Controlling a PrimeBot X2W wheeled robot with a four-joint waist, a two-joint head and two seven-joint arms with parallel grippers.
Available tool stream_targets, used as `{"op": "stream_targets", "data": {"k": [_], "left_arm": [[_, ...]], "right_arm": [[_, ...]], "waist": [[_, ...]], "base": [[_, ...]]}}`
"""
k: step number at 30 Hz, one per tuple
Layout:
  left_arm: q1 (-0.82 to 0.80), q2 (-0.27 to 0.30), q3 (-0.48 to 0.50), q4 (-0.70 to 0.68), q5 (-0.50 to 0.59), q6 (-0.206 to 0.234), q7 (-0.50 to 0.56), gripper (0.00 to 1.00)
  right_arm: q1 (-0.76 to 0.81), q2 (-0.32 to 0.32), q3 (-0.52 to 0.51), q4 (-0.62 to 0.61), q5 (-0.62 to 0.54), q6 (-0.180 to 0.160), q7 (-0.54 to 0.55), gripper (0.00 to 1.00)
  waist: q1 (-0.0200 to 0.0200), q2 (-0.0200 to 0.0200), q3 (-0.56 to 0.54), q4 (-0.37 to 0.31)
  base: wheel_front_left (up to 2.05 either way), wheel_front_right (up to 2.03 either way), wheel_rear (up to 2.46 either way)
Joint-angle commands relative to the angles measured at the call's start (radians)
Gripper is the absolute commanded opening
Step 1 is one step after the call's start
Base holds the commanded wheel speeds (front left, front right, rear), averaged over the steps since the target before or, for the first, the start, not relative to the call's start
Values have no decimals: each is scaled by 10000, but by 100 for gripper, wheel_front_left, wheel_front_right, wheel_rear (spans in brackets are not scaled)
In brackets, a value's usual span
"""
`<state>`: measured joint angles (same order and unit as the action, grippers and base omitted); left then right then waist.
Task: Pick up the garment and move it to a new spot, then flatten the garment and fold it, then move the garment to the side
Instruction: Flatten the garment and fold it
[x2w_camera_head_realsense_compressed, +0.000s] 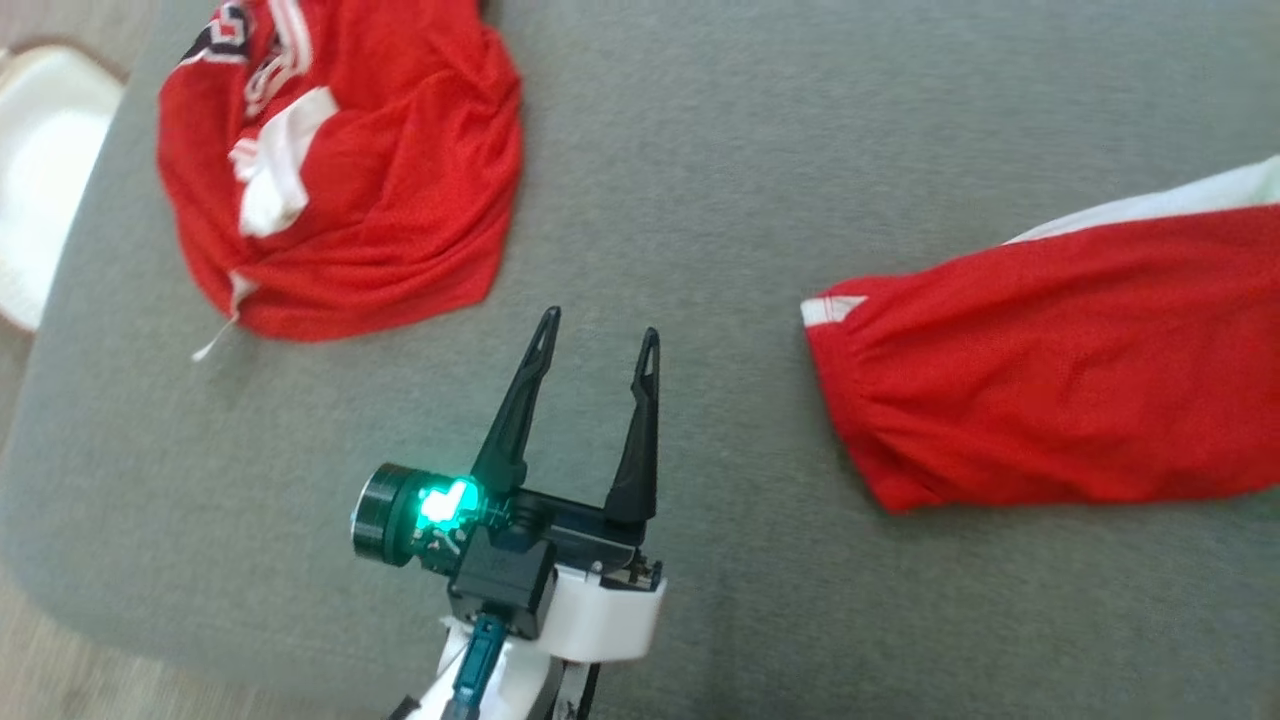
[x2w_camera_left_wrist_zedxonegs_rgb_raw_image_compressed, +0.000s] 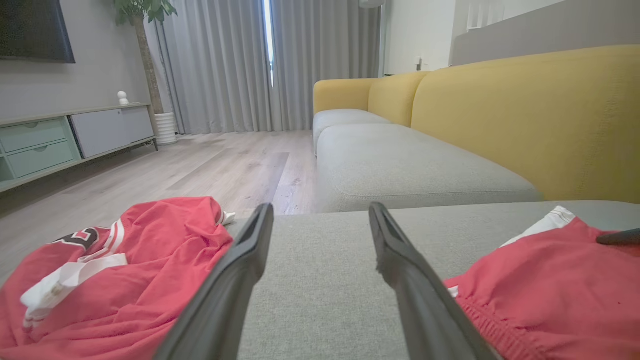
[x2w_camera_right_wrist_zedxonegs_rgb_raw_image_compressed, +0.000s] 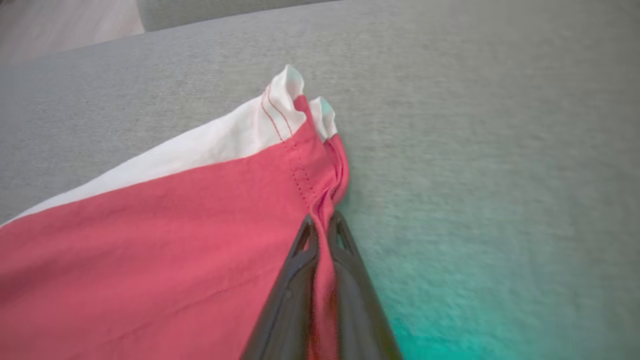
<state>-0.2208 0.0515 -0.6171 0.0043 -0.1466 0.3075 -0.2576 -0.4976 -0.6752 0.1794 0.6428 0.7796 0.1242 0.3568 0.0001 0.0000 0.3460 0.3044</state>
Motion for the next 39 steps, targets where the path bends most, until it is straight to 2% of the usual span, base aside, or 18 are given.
{"op": "stream_targets", "data": {"k": [1,9,14,23,31,32,39], "left_arm": [[11,-8,377,-258,170,-18,-41,100],[158,119,768,-250,484,-295,-41,100],[218,143,880,-169,565,-456,-41,100],[439,115,995,124,539,-648,-41,100],[749,62,1009,297,374,-753,-41,100],[749,62,1009,297,374,-753,-41,100],[865,24,950,363,285,-838,-41,100]], "right_arm": [[363,-367,36,-15,-164,65,-159,0],[248,-1281,-149,302,-530,65,-996,0],[-120,-1276,-167,270,-465,65,-1386,0],[-395,-227,117,-875,-360,65,-1876,0],[-27,1050,64,-2642,-642,65,-1716,0],[-27,1050,64,-2642,-642,65,-1716,0],[260,2731,243,-3863,-1105,65,-1450,0]], "waist": [[-1,0,-325,-411],[-1,0,-618,-1581],[-1,0,-648,-2189],[-1,0,-1398,-2835],[-1,0,-2045,-2858],[-1,0,-2045,-2858],[-1,0,-2191,-2608]], "base": [[0,0,0],[0,0,0],[0,0,0],[0,0,0],[0,0,0],[0,0,0],[0,0,0]]}}
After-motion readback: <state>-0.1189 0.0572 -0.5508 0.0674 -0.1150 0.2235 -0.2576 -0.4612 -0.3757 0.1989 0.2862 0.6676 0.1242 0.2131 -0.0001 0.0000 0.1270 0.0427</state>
